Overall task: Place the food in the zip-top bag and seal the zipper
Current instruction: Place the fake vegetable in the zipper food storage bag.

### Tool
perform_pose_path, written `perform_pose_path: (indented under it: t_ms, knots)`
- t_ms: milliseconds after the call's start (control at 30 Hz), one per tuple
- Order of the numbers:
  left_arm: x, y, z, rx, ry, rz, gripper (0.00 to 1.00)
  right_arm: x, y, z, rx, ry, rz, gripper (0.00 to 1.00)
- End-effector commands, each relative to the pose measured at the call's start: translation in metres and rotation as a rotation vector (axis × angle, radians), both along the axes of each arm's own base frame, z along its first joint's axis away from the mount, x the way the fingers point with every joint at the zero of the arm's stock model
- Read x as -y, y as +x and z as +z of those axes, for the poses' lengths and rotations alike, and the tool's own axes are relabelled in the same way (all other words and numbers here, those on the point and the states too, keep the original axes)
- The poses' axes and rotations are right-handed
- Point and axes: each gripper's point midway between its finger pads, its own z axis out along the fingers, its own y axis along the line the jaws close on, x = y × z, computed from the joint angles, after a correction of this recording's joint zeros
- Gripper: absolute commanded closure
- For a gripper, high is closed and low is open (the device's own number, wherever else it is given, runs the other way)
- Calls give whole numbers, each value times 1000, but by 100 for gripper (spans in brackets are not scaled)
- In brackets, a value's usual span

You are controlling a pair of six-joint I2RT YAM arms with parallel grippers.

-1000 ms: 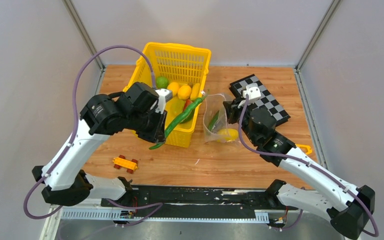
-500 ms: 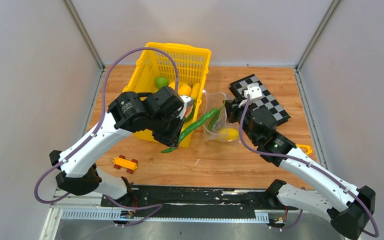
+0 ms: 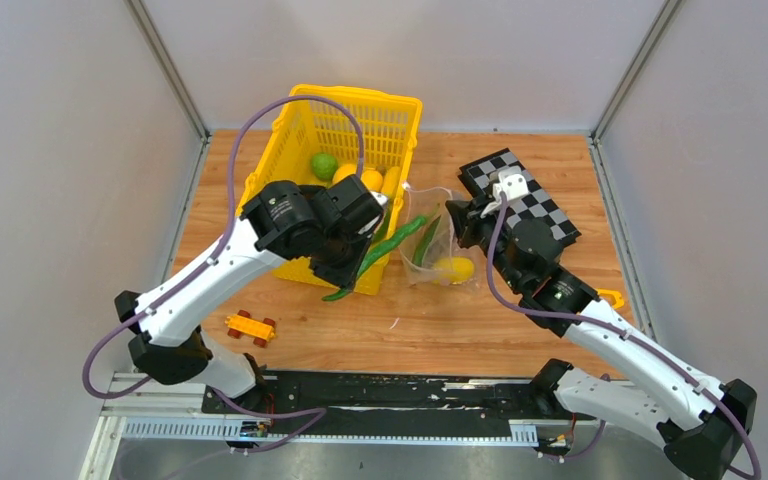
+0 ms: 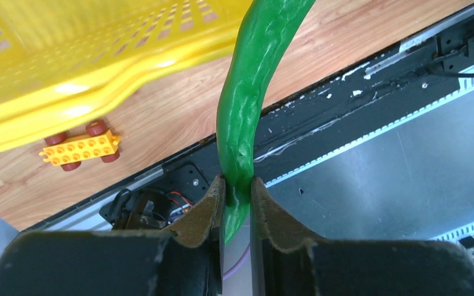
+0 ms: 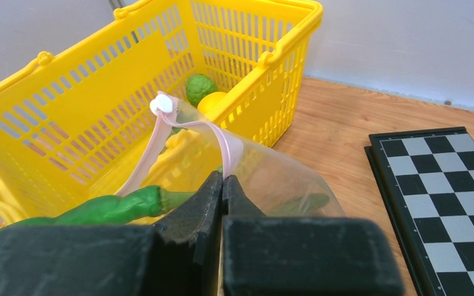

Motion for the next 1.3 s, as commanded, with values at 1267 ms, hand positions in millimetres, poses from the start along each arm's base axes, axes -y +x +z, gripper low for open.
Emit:
perform_pose_path:
  t_ms: [1267]
  knots:
    - [140,92,3,172,-252,-31,77,-38,-62,22,27,184,293,100]
